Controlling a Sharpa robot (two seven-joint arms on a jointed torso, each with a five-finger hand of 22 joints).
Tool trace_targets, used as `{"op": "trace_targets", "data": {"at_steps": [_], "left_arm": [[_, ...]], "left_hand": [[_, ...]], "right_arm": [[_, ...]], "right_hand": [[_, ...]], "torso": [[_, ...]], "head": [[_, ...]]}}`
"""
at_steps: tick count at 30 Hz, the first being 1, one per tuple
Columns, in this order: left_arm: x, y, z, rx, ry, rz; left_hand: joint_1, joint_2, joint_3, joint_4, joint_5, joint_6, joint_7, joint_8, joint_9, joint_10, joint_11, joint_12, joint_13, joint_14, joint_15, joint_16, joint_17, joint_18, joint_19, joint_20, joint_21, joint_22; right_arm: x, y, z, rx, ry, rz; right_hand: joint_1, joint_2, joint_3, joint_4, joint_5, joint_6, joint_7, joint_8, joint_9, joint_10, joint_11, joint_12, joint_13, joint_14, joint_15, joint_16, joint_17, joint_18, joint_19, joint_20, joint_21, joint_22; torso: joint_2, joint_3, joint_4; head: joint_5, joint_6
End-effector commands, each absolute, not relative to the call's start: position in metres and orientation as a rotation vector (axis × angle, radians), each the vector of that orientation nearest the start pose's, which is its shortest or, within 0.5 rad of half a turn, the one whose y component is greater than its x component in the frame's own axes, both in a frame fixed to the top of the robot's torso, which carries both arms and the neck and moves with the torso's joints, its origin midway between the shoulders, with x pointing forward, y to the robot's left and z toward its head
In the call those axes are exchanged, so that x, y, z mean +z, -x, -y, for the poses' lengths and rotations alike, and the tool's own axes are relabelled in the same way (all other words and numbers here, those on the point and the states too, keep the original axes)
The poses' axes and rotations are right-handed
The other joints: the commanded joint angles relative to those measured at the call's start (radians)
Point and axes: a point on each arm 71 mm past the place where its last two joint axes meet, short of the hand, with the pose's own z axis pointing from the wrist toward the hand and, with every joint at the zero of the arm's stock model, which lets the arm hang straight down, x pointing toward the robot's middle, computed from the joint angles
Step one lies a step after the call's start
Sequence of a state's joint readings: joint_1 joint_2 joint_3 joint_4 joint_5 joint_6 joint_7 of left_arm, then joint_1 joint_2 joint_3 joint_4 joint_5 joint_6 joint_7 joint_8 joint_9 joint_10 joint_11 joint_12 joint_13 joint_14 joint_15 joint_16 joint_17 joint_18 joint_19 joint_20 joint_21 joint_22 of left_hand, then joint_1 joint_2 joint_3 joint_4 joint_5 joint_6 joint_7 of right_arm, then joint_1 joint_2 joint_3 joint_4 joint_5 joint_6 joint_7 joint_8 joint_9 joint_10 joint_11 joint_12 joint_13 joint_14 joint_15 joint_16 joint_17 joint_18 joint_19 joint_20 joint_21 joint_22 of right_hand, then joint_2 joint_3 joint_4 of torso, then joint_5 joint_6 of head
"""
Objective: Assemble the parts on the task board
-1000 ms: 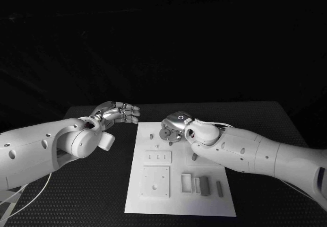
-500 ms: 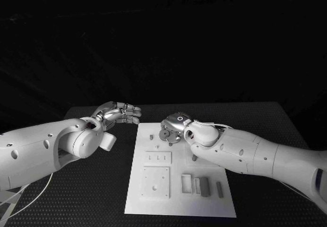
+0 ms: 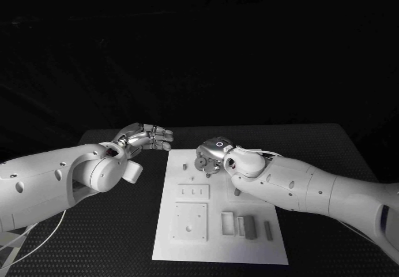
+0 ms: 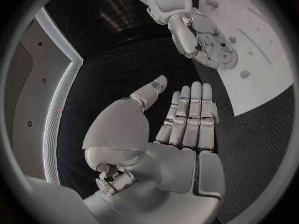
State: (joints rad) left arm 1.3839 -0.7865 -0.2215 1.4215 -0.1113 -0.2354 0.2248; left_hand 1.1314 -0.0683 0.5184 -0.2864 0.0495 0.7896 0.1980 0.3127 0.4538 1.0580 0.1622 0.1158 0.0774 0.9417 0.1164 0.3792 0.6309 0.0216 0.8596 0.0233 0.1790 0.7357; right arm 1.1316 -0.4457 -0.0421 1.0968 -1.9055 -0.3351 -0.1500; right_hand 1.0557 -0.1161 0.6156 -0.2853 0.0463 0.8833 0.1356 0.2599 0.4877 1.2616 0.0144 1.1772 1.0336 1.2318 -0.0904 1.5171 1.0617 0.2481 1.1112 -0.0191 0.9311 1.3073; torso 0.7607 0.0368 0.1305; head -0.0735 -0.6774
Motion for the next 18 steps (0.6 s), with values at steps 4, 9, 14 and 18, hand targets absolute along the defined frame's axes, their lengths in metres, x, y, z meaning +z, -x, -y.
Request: {"op": "trace_targets", "data": {"at_steps": [4,9,14,18], "left_arm": [[-0.1657,-0.5155,-0.2094,-1.382,0.934,-1.665],[-0.1657,-0.5154,-0.2106,-1.38,0.935,-1.664],[-0.1656,-0.5153,-0.211,-1.38,0.935,-1.663],[-0.1656,-0.5154,-0.2118,-1.378,0.936,-1.662]], "left_hand": [[-0.007,-0.001,-0.005,0.0,0.002,-0.004,0.003,-0.004,-0.001,0.003,0.006,-0.006,-0.001,0.006,0.002,-0.006,0.002,-0.003,0.003,-0.005,-0.007,0.001],[-0.007,-0.001,-0.005,0.0,0.002,-0.004,0.002,-0.004,-0.001,0.003,0.006,-0.006,-0.002,0.006,0.002,-0.007,0.002,-0.003,0.003,-0.005,-0.007,0.001],[-0.007,-0.001,-0.005,0.0,0.002,-0.004,0.002,-0.004,-0.001,0.003,0.006,-0.006,-0.002,0.006,0.002,-0.007,0.003,-0.003,0.003,-0.005,-0.007,0.001],[-0.007,-0.001,-0.005,0.0,0.002,-0.004,0.002,-0.004,-0.001,0.003,0.006,-0.006,-0.002,0.006,0.002,-0.007,0.003,-0.003,0.003,-0.005,-0.008,0.001]], "right_arm": [[-0.2392,-0.5323,0.1098,0.395,0.512,-1.547],[-0.2398,-0.5329,0.1129,0.394,0.503,-1.558],[-0.2398,-0.5332,0.1146,0.394,0.497,-1.558],[-0.2399,-0.5336,0.1161,0.402,0.483,-1.563]], "right_hand": [[0.003,-0.01,0.004,0.001,0.002,-0.005,0.002,-0.005,-0.001,0.001,0.009,-0.004,-0.002,-0.003,0.007,-0.007,-0.001,0.014,0.005,-0.001,-0.003,0.008],[0.003,-0.01,0.004,0.001,0.002,-0.004,0.002,-0.005,-0.001,0.0,0.009,-0.005,-0.002,-0.004,0.008,-0.007,-0.003,0.014,0.005,-0.001,-0.003,0.008],[0.001,-0.012,0.004,0.001,0.002,-0.005,0.003,-0.005,-0.002,-0.001,0.01,-0.007,-0.004,-0.006,0.008,-0.008,-0.005,0.014,0.005,-0.001,-0.004,0.008],[-0.003,-0.018,0.003,0.003,0.002,-0.008,0.004,-0.007,-0.003,-0.002,0.011,-0.008,-0.006,-0.007,0.01,-0.009,-0.007,0.014,0.006,0.0,-0.005,0.008]], "torso": [[0.0,-0.0006,-0.0018],[0.0,-0.0006,-0.0006],[0.0,-0.0004,-0.0014],[0.0,-0.0001,-0.0016]], "head": [[0.001,0.001],[-0.001,0.0],[0.0,0.0],[0.0,0.0]]}}
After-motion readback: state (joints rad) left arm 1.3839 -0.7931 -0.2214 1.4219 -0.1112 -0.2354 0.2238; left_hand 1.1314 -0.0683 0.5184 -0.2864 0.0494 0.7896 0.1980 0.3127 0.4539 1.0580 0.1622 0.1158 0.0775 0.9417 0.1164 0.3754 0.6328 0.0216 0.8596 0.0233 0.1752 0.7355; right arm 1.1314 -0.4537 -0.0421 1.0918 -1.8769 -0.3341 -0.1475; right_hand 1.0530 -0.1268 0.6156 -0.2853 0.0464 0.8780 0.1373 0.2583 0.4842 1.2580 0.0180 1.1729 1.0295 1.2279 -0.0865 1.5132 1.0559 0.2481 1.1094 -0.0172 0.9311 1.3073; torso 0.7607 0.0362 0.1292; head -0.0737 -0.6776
